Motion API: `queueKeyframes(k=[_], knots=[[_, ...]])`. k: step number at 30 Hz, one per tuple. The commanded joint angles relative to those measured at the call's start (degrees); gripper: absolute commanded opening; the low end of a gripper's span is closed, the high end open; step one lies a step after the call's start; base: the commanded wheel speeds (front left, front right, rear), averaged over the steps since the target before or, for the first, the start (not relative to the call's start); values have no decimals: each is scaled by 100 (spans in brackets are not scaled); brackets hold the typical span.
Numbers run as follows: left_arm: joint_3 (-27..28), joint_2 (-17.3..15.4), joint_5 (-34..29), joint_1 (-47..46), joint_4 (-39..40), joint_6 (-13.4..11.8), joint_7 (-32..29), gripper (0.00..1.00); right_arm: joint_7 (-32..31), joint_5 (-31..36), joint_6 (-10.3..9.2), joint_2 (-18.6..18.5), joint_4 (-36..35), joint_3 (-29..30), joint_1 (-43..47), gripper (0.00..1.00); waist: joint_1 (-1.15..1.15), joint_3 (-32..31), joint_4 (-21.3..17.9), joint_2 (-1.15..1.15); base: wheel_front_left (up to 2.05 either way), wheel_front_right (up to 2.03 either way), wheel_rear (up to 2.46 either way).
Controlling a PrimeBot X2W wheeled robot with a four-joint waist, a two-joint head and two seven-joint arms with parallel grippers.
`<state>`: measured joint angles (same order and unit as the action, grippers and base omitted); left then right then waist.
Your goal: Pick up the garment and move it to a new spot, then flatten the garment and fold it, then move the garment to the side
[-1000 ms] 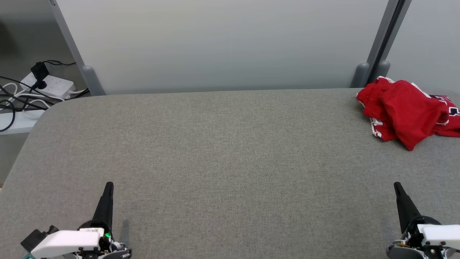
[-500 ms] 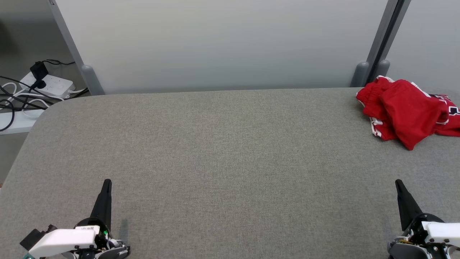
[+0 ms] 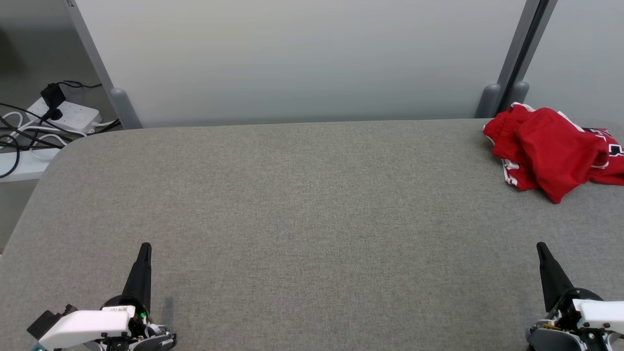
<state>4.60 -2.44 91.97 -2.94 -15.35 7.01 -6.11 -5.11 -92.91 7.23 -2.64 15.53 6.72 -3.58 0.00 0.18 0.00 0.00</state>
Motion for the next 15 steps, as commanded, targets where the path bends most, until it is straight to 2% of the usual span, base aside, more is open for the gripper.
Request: queueKeyframes(k=[1, 15], knots=[[192, -48, 19, -325, 130, 47, -37, 0, -58, -8, 25, -97, -156, -119, -251, 0, 0, 0, 0, 0, 0, 0, 0], [194, -47, 18, -326, 130, 47, -38, 0, -71, 6, 25, -85, -155, -102, -252, 0, 0, 0, 0, 0, 0, 0, 0]])
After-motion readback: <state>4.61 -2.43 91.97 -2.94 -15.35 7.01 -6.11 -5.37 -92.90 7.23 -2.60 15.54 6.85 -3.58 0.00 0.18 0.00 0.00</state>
